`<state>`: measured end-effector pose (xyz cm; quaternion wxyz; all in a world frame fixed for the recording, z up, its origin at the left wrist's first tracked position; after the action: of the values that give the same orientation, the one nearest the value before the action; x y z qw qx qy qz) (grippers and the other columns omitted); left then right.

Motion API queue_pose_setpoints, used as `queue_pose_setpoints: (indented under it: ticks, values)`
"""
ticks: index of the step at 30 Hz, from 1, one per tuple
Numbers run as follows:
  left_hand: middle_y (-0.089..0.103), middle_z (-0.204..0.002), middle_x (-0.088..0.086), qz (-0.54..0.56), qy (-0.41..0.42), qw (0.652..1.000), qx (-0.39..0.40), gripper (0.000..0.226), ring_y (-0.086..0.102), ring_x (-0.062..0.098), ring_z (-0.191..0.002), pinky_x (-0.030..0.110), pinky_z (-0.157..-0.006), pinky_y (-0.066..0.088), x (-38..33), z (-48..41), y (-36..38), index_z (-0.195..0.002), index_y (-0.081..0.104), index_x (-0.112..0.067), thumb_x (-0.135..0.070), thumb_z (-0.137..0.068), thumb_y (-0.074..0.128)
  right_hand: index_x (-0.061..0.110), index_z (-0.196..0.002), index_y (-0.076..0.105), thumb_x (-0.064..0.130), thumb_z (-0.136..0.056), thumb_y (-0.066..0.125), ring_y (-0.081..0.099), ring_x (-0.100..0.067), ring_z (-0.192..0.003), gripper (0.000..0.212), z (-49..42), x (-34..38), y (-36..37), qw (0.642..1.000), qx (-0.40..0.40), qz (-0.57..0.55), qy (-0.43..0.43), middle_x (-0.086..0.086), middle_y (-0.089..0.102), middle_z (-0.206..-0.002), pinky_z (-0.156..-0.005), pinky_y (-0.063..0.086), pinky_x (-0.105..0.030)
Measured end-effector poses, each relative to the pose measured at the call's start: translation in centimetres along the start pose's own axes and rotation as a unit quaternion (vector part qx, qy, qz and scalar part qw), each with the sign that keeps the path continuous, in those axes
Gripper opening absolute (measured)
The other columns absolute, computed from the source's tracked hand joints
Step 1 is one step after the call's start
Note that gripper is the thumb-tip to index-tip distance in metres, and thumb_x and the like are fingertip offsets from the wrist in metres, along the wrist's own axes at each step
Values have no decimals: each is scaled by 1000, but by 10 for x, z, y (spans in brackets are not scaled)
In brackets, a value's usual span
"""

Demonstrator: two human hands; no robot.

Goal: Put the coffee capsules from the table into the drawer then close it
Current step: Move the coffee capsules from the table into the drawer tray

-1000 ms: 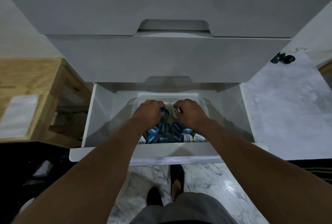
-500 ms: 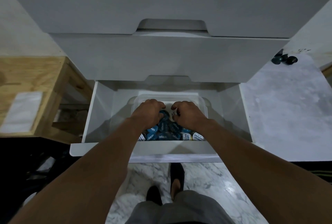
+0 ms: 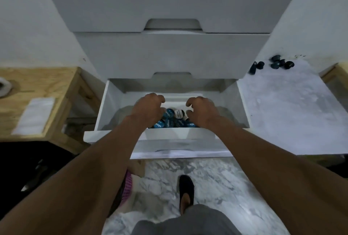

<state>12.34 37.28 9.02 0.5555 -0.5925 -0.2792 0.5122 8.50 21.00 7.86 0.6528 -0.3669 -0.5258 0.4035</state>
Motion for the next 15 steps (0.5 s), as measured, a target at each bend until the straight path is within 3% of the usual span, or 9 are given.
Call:
queue_pose_setpoints:
  ticks: [8,15]
  values:
    - [56,-122,10,-1,54,990,-132,31,55,31,-109,40,-87,46,-39,74,-43,-121,56,-14,-26,-93,51,11,-118,60,20,-89,52,54,-32,-111,31,91,5,-59,984,-169,23,41,-13,59,-119,-91,47,-39]
    - [56,-120,13,11,164,977,-137,32,54,32,-110,40,-90,45,-124,87,-46,-120,55,-9,-24,-92,50,11,-119,58,22,-91,51,53,-31,-109,31,158,-41,-102,969,-219,44,103,-12,57,-118,-88,49,-41]
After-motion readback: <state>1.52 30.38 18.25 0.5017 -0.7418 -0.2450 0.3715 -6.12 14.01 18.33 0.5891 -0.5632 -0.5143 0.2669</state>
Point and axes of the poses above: each hand's wrist, its own z-axis away from the middle knuckle, its own y-axis out of the palm, x = y × z, the point moved 7 cm from there along -z, towards the middle knuckle
